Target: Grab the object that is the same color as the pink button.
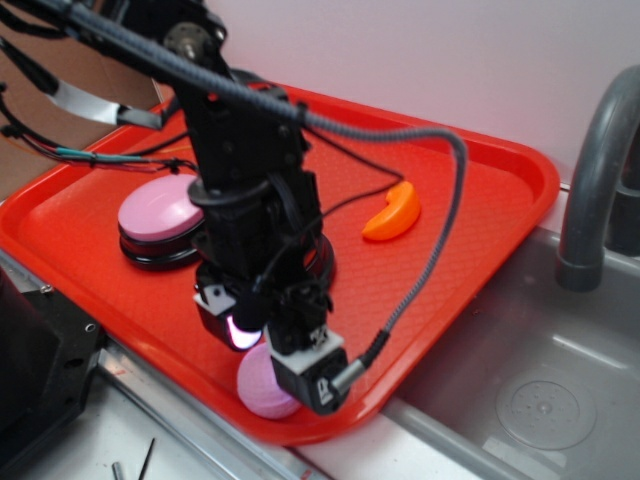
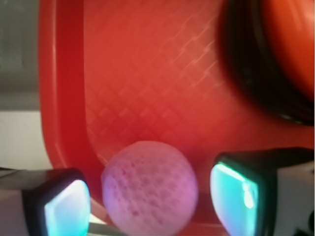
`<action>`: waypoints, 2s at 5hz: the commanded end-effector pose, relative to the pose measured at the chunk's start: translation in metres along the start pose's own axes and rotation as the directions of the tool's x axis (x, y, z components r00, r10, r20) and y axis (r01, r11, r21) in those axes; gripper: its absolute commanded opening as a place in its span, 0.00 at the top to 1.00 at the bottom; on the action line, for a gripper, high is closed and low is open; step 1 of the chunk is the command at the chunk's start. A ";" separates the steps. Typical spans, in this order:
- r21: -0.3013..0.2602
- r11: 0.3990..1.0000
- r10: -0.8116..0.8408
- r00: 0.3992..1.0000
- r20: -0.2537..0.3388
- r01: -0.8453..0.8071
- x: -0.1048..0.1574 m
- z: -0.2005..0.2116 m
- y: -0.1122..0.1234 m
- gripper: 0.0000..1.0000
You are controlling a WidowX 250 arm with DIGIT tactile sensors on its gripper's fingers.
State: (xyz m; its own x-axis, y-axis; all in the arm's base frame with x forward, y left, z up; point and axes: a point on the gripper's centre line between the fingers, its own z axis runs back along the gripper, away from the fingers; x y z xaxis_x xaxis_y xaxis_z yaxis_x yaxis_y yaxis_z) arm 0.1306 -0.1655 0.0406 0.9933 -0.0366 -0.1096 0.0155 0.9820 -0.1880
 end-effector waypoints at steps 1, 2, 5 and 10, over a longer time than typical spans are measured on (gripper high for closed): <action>-0.002 1.000 0.005 1.000 0.028 -0.005 -0.005 0.001 -0.002 1.00; -0.008 1.000 0.015 0.999 0.029 -0.015 -0.002 0.004 0.001 1.00; -0.047 0.997 0.069 0.994 0.079 -0.065 0.019 0.089 0.036 1.00; 0.028 0.917 0.357 0.851 0.385 -0.398 0.049 0.239 0.124 1.00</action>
